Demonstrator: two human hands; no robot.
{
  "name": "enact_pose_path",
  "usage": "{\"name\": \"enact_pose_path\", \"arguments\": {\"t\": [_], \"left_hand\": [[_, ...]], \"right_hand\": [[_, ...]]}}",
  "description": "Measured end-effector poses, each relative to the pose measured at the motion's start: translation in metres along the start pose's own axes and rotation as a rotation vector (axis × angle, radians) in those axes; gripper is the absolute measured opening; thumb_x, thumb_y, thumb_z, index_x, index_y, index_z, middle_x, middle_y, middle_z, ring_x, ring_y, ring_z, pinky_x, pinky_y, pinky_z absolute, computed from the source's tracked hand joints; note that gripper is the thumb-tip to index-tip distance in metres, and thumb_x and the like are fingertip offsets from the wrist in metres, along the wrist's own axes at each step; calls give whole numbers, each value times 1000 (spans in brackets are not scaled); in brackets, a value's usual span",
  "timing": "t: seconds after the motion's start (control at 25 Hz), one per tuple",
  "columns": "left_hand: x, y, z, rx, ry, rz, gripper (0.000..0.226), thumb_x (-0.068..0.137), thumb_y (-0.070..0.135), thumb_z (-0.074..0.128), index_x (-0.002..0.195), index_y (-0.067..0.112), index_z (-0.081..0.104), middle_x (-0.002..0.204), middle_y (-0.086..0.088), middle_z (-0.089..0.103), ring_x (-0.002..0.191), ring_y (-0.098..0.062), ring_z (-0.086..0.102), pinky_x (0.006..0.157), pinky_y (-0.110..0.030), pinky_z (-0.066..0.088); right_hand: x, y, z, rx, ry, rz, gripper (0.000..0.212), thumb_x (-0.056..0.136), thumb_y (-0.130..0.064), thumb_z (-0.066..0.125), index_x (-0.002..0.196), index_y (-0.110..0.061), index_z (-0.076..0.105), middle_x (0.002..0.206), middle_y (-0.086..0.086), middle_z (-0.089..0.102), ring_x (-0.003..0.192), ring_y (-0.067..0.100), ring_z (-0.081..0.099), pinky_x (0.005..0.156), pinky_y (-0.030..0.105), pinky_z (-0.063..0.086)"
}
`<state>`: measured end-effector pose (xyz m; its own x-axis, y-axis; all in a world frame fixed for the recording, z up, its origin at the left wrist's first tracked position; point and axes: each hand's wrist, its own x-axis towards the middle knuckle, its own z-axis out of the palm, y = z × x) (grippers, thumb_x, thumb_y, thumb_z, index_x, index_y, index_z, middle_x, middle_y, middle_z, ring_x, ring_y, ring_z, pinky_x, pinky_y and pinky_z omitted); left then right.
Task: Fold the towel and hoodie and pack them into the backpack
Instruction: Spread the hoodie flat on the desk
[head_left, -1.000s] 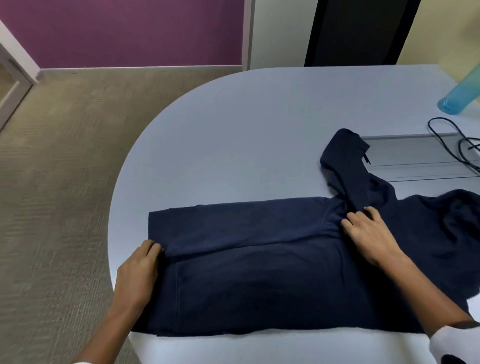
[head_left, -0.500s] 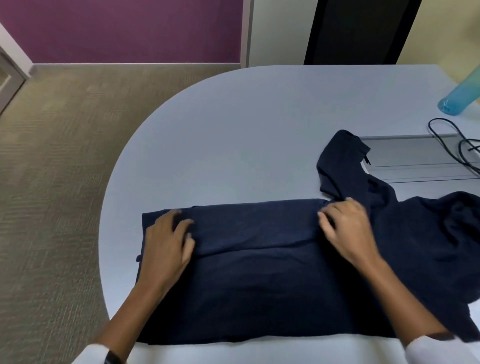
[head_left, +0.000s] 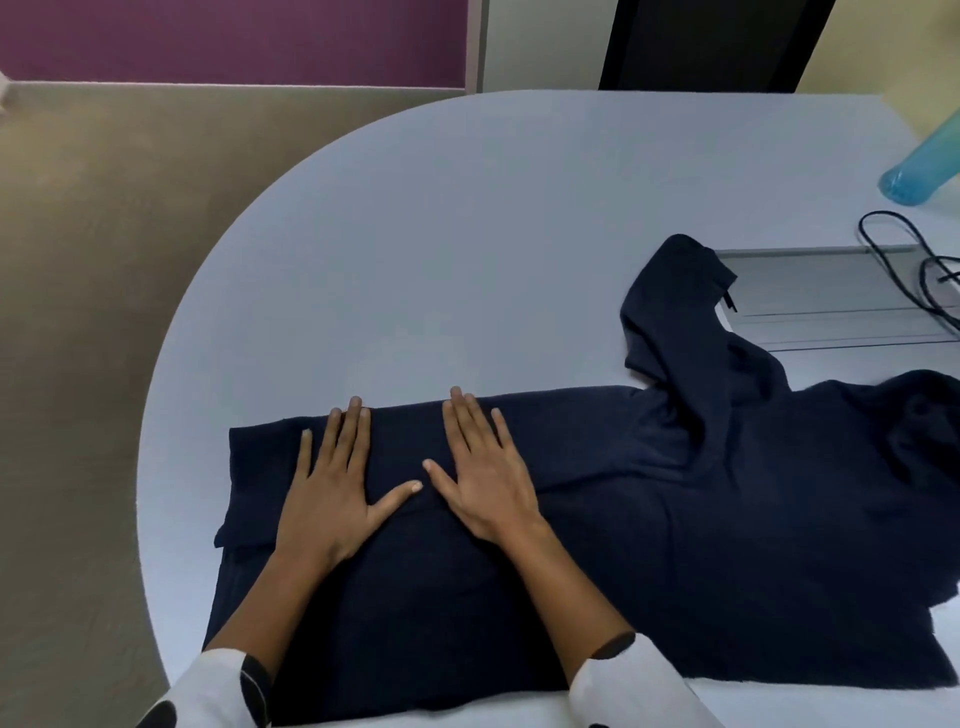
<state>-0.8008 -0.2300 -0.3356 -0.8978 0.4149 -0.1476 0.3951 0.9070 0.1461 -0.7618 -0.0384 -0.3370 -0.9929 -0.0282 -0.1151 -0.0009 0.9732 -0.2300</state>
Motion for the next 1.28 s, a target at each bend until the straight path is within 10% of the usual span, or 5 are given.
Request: {"name": "enact_pose_path", "arguments": {"t": [0.4, 0.6, 0.72, 0.92, 1.28], "left_hand": [[1, -3, 3, 62, -17, -49, 102, 75, 88, 5, 150, 20, -10, 158, 4, -18, 144, -33, -17, 115, -45, -14], [3, -5, 3, 44, -56, -42, 102, 75, 88, 5, 151, 21, -10, 158, 6, -18, 144, -32, -18, 113, -42, -19], [3, -4, 2, 30, -70, -58, 105, 71, 90, 0, 150, 22, -13, 157, 9, -21, 143, -29, -23, 113, -41, -21], [5, 1, -5, -8, -107, -91, 114, 61, 94, -7, 148, 21, -15, 154, 13, -27, 141, -24, -28, 111, -38, -23], [16, 14, -27, 75, -386, -169, 122, 45, 96, -16, 137, 18, -36, 145, 6, -43, 139, -34, -29, 115, -50, -12]], "right_hand": [[-31, 122, -36, -98, -73, 387, 98, 74, -74, -22, 147, -9, -17, 158, 7, -17, 146, 16, -16, 119, 33, -7], [-10, 131, -92, 112, 160, 337, 37, 98, -35, 46, 115, -7, 62, 116, 8, 63, 108, 30, 60, 86, 38, 46], [5, 161, -124, 146, 570, 532, 20, 92, -15, 56, 111, -10, 64, 108, 9, 58, 98, 26, 56, 79, 39, 48], [14, 234, -134, 641, 353, 1036, 52, 81, -24, 74, 124, -1, 54, 125, 17, 56, 114, 33, 54, 94, 41, 47], [-31, 205, -162, 1215, 552, 699, 40, 84, 5, 56, 117, -17, 64, 65, -5, 44, 60, 3, 44, 65, 9, 43]]}}
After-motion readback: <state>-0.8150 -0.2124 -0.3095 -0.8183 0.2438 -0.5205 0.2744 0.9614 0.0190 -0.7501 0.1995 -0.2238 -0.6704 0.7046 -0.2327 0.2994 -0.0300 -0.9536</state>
